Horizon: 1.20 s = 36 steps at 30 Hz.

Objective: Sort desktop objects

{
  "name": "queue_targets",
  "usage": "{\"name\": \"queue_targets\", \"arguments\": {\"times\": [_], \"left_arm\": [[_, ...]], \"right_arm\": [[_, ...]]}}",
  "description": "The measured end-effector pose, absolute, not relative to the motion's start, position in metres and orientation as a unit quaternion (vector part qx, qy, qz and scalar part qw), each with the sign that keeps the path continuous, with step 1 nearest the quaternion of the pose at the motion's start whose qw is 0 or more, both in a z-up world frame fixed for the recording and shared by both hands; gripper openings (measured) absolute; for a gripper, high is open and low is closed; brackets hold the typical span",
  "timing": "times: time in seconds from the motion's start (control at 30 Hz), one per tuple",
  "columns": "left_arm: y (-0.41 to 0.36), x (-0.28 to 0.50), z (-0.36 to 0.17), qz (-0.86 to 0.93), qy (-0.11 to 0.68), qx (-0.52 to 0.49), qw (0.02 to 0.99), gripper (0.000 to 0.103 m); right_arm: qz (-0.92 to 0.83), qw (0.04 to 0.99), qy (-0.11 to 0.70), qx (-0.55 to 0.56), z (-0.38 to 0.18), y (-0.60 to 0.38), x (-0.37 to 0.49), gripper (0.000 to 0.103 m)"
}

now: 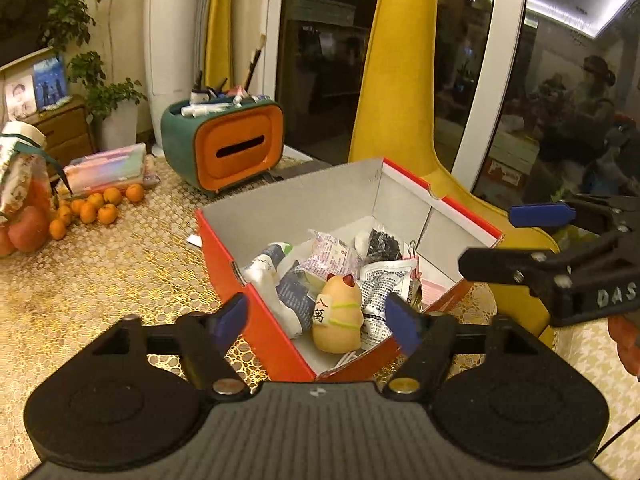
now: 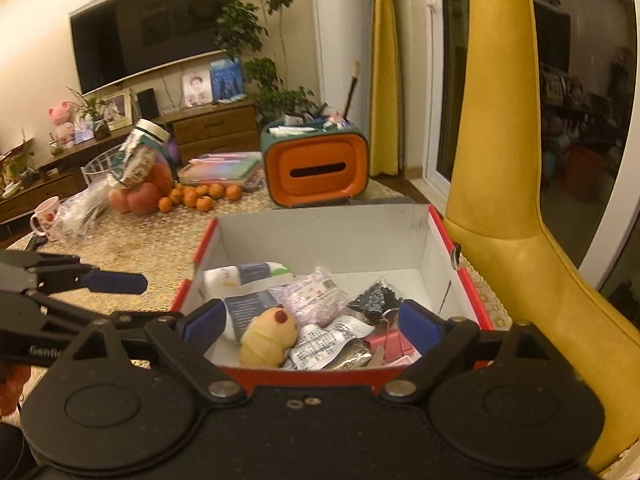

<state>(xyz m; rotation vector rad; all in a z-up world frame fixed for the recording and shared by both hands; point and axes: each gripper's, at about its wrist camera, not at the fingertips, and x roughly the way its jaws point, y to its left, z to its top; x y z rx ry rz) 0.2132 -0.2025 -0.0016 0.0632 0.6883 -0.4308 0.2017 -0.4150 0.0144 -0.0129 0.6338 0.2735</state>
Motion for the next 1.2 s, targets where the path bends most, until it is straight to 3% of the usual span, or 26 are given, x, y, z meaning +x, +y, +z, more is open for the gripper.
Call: {"name": "queue_targets", "arguments": {"times": [0.3, 0.47, 1.2], "left_arm": [[-0.197, 0.19, 0.003, -0.201, 0.315, 0.037, 0.927, 0.083], [-0.197, 0.175, 0.004, -0.207, 0.302, 0.044, 0.929, 0.101], [-0.181, 0.139, 0.007, -0.198, 0.298, 0.021, 0.933, 0.101]], "right_arm": [[0.135, 0.953, 0.271, -0.028, 0.017, -0.4, 0.169, 0.102], [0.13, 0.955, 0.265, -0.017, 0.016, -0.4, 0.159, 0.102], [0.1, 0.964, 0.245, 0.02, 0.004, -0.399, 0.109, 0.102]]}}
